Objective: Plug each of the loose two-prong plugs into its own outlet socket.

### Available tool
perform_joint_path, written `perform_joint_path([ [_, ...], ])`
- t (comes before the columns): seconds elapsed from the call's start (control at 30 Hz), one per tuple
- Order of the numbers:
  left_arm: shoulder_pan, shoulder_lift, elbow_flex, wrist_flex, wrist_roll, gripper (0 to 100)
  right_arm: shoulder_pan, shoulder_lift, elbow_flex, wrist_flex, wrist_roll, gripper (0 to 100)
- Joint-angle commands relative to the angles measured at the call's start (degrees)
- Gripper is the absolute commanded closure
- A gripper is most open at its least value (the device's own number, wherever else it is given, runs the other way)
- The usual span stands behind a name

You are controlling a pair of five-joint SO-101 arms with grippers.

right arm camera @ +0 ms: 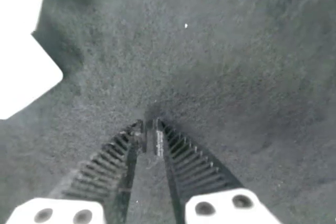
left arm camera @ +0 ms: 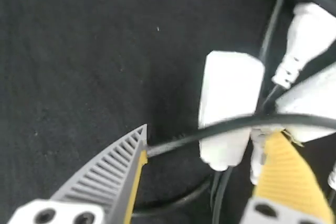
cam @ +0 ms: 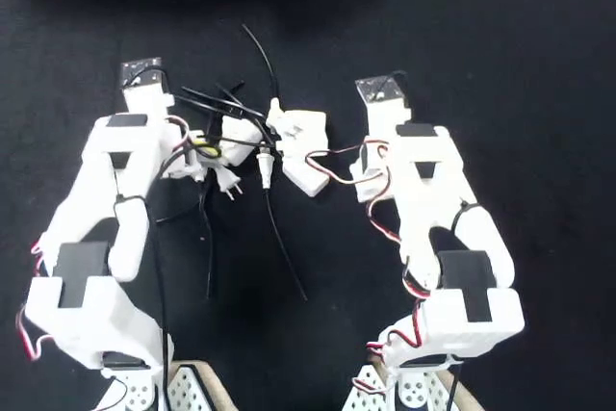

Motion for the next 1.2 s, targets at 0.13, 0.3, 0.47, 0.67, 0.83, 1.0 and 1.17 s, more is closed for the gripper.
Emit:
perform_joint_path([
  [0.13, -1.36, 1.76, -4.53, -1.32, -0.26, 77, 0.09, -0.04, -2.68, -0.35, 0.53, 95.5],
  [0.3, -0.66, 1.76, -4.53, -1.05, -0.26, 80, 0.09, -0.04, -2.68, -0.35, 0.53, 95.5],
  [0.47, 1.27, 2.20, -4.18, -1.05, -4.57, 88, 0.09, -0.04, -2.68, -0.44, 0.53, 95.5],
  [0.67, 2.95, 2.37, -3.56, -1.05, -7.21, 96, 0.09, -0.04, -2.68, -0.44, 0.53, 95.5],
  [0.83, 2.77, 2.29, -3.65, 0.35, -7.65, 96, 0.18, -0.04, -2.68, -0.53, 0.53, 95.5],
  [1.0, 4.79, -0.62, -5.32, 13.27, -14.68, 97, 0.18, -0.04, -2.59, -0.44, 0.53, 95.5],
  [1.17, 5.67, -9.49, -6.46, 32.09, -29.89, 97, 0.18, -0.04, -2.59, -0.44, 0.53, 95.5],
])
